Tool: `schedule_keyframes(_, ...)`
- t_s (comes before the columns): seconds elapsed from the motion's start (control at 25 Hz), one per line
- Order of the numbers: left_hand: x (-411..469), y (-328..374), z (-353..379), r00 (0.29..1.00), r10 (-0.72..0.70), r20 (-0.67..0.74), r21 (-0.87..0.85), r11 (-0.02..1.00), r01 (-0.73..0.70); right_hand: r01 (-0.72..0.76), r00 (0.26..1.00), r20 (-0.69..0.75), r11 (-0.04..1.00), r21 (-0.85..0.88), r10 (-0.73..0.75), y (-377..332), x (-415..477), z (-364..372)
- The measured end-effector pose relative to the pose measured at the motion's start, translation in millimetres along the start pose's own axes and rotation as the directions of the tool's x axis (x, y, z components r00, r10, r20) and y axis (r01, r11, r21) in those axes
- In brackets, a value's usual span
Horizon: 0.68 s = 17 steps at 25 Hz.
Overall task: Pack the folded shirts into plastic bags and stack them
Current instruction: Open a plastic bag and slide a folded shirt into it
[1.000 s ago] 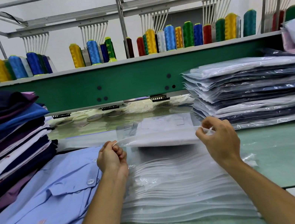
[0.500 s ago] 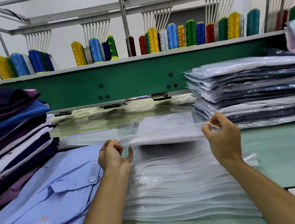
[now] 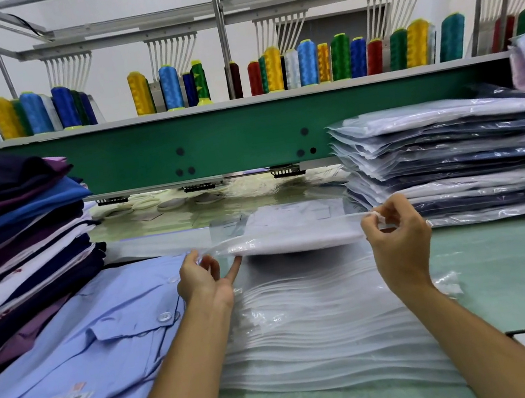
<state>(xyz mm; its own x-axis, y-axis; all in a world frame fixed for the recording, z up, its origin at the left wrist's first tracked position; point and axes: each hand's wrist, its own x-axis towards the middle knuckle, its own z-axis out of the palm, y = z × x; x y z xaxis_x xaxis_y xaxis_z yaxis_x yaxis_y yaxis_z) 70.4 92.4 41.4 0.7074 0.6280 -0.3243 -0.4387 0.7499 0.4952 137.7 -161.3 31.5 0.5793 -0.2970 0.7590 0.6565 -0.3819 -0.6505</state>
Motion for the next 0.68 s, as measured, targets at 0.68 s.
schedule_keyframes(0.68,-30.3,-53.8,11.5,0.981,0.006,0.192,0.474,0.875,-0.098,-0.221,0.775,0.628,0.902,0.37,-0.067,-53.7,-49.9,26.9)
